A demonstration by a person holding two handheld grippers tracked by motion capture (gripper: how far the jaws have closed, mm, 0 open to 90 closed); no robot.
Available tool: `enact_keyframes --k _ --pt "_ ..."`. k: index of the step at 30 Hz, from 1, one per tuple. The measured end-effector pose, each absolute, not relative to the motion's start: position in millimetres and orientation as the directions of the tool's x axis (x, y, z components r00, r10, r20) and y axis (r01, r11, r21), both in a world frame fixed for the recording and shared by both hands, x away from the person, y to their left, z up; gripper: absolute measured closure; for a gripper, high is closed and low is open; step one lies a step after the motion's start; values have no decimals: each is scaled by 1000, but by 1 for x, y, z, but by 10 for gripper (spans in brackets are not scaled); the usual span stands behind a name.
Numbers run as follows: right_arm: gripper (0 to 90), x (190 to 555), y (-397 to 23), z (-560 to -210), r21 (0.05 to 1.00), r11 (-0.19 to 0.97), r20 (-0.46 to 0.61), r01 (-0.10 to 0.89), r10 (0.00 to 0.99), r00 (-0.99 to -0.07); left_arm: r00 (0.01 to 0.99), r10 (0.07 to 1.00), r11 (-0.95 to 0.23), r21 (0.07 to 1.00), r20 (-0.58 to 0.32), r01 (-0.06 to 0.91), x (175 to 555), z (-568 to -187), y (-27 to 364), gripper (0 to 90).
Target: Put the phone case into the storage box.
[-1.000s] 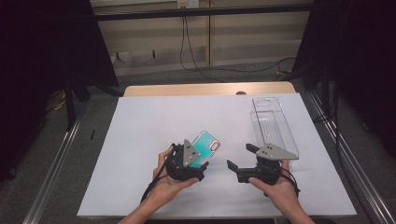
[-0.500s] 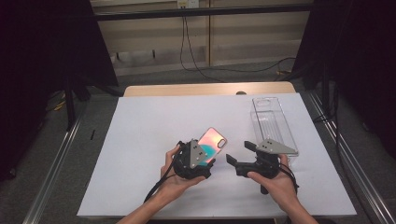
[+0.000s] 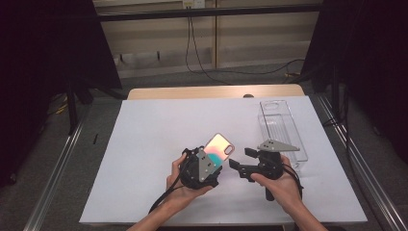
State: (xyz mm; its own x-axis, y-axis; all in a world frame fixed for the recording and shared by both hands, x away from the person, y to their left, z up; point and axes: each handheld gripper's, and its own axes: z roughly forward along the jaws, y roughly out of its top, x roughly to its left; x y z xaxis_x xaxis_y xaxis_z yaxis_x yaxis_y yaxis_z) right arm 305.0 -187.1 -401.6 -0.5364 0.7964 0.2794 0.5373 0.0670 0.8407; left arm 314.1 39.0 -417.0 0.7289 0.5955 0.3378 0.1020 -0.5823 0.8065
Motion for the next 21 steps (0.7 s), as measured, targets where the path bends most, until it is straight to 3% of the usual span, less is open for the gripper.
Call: enact_keyframes --k 3,21 --pt "331 310 -186 -400 814 58 319 577 787 -529 721 599 -584 806 347 98 314 -417 38 169" --pt "600 323 -175 -389 743 -31 428 668 790 -440 687 624 -573 816 374 76 311 -415 40 169"
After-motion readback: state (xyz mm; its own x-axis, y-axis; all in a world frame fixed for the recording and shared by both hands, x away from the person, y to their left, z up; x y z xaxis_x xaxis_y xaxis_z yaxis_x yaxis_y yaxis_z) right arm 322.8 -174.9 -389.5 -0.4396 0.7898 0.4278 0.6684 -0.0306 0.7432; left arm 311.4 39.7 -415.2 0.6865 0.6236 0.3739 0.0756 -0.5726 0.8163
